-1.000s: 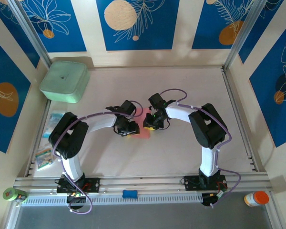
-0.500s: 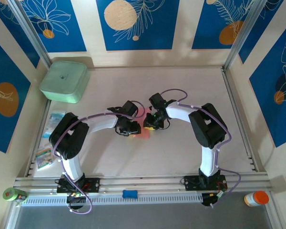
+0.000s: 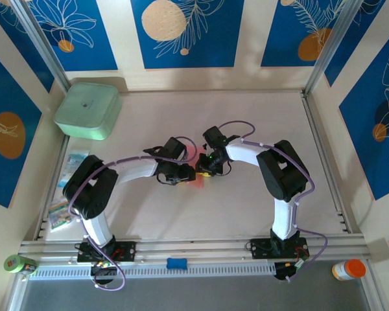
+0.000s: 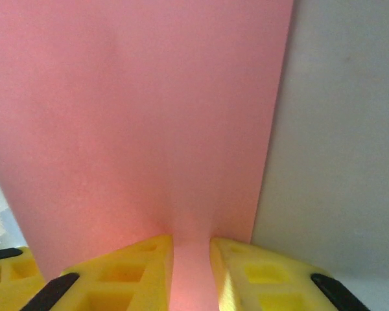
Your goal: Fold a paper plane with a square sheet of paper (pick it up from the middle)
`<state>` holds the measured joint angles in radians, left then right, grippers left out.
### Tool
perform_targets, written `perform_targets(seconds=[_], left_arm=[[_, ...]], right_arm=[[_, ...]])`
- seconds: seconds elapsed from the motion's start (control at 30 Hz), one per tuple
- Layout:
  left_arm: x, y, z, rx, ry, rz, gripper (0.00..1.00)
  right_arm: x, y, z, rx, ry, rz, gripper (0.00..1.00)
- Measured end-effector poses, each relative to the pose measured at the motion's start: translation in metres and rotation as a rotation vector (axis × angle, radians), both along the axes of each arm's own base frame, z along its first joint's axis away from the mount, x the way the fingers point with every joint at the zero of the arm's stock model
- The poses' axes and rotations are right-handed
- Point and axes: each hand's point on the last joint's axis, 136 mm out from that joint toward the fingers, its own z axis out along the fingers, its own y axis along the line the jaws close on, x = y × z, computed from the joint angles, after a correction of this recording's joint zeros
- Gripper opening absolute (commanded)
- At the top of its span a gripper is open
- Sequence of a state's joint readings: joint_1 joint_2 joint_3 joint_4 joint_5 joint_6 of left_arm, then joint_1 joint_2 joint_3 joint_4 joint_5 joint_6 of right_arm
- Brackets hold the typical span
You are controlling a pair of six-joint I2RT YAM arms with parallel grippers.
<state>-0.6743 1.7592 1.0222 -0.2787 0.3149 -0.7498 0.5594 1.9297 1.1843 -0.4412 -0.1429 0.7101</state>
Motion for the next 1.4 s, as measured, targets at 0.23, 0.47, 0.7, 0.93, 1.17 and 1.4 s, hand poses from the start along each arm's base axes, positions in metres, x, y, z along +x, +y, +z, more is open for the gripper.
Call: perform_targets(seconds=[0.23,0.47,0.7,0.93,1.17,1.4], left_arm=[[0.016,0.003,0.001,-0.182,0.042,0.101,0.41],[0.027,-0.002,0.009,-0.25,0.032,0.101,0.4],[0.038,0.005,0.009,-0.253,0.023,0.113,0.39],[0.044,0.006,0.002,-0.26,0.042,0.122,0.32],[0.042,0.006,-0.006,-0.253,0.081,0.138,0.16],[0.044,0.008,-0.008,-0.25,0.127,0.206,0.04]], right_arm=[[0.0,0.0,0.0,0.006,0.004,-0.001,0.25],[0.0,0.0,0.0,0.007,0.004,-0.001,0.25],[0.0,0.0,0.0,0.012,0.008,-0.002,0.25],[0.0,0.0,0.0,0.015,0.009,-0.003,0.25],[0.001,-0.001,0.002,0.02,-0.015,0.016,0.29],[0.013,-0.017,0.022,-0.017,-0.183,0.055,0.53]])
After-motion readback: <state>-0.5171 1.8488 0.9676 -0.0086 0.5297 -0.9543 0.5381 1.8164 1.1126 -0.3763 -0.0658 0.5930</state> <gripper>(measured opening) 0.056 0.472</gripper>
